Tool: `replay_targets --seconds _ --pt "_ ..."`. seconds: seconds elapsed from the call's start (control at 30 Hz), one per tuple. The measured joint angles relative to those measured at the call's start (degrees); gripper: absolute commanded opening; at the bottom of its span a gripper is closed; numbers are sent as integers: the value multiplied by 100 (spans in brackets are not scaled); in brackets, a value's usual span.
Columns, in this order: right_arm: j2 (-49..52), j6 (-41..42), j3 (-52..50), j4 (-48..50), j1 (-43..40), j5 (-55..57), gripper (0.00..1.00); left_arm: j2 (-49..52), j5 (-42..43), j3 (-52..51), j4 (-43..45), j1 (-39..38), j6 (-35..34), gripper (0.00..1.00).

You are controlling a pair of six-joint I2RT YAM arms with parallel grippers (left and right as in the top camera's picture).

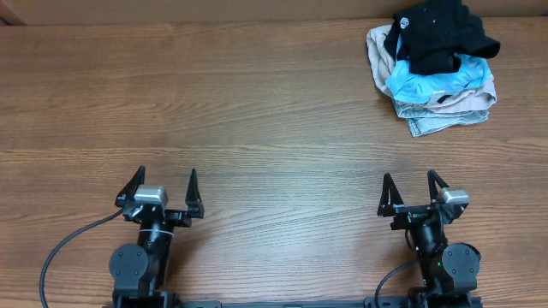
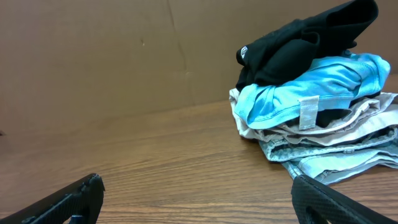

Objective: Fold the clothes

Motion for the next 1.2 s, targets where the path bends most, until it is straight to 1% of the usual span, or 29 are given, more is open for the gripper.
replay_targets --seconds 0.2,0.4,0.53,1.2 --pt "0 2 0 4 0 4 100 -306 214 -168 -2 170 0 100" --pt "0 2 0 0 0 2 100 -914 258 -308 -654 170 0 100" --pt "0 0 0 2 0 2 100 -1019 225 -332 -1108 170 -7 100" --pt "0 2 0 2 0 4 100 -1023 190 -330 -1102 170 -63 100"
